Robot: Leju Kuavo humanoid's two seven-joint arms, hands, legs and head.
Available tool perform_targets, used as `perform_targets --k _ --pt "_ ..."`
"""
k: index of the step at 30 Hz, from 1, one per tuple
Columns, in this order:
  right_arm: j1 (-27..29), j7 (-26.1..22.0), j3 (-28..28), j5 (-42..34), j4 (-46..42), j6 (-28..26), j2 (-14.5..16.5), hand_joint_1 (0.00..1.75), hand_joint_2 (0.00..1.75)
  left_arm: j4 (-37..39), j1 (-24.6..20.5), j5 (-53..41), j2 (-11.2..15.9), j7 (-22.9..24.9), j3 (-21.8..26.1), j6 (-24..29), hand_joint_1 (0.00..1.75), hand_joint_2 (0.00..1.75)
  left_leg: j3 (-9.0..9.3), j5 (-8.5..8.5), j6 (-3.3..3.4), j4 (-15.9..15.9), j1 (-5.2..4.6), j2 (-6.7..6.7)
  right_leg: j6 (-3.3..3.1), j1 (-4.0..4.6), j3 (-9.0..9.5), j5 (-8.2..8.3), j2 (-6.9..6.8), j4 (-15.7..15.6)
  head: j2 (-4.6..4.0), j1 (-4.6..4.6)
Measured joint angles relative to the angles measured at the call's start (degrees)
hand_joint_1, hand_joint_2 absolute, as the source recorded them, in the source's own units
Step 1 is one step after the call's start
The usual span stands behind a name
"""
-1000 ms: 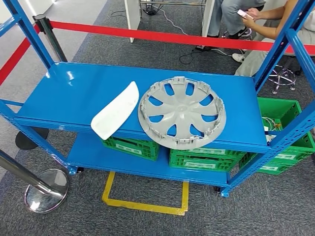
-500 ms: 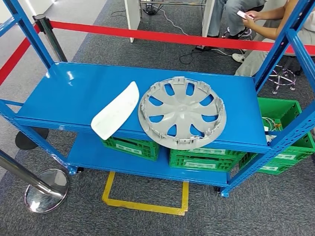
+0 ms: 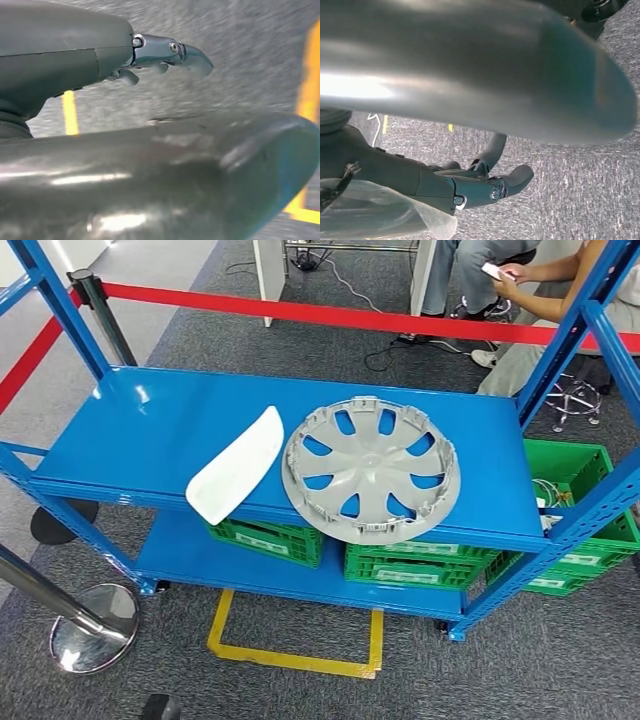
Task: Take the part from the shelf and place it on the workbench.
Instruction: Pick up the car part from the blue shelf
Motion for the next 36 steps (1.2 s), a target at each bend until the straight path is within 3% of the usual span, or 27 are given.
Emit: perform_targets --k 18,21,22,25,26,30,36 --pt "5.0 3.9 -12.9 12.6 -10.0 6.6 5.6 0.00 0.00 -22.9 1.4 18.0 -2.0 -14.3 -3.2 2.7 0.00 0.00 0.01 -0.01 0.01 0.0 0.00 0.01 0.02 0.01 0.04 0.01 0.01 -0.1 0.00 0.00" --pt "6.0 4.6 -17.4 19.1 -12.3 10.5 7.7 0.00 0.00 -32.1 3.2 24.9 -2.6 -18.2 -4.3 1.6 0.00 1.31 -0.01 -0.01 0.01 0.0 0.02 0.01 0.02 0.05 0.05 0.01 0.00 -0.1 0.00 0.03" --pt "6.4 5.0 -19.4 22.5 -13.2 12.6 8.5 0.00 0.00 -35.6 3.8 28.4 -3.0 -20.1 -4.8 0.8 0.00 1.31 -0.01 -0.01 0.02 0.0 0.03 0.00 0.02 0.06 0.07 0.01 0.00 -0.1 0.00 0.02" --pt "7.0 5.8 -24.3 29.7 -15.2 17.3 10.7 0.00 0.00 -44.1 5.4 33.5 -3.6 -23.0 -6.2 -1.9 0.00 0.00 0.01 -0.04 0.02 0.0 0.03 0.02 0.03 0.06 0.10 0.00 0.03 -0.1 0.00 -0.01" --pt "7.1 5.9 -25.7 30.9 -15.7 18.1 11.3 0.00 0.00 -46.4 6.0 33.3 -3.7 -23.0 -6.8 -2.7 0.00 0.00 0.02 -0.05 0.02 0.0 0.03 0.03 0.03 0.06 0.10 0.00 0.03 -0.1 0.00 -0.01" --pt "7.1 5.9 -31.1 35.5 -17.4 21.6 13.2 0.00 0.00 -53.0 8.6 29.5 -2.9 -21.6 -9.6 -3.1 0.00 1.75 0.02 -0.05 0.01 0.0 0.03 0.04 0.05 0.06 0.10 -0.02 0.03 -0.1 0.00 0.02" --pt "5.7 5.0 -41.0 44.7 -19.4 27.3 16.2 0.00 0.00 -61.7 12.5 22.9 1.0 -15.1 -15.5 1.9 0.00 1.75 0.03 -0.05 0.02 0.0 0.03 0.04 0.05 0.06 0.11 -0.02 0.03 -0.1 0.00 0.02"
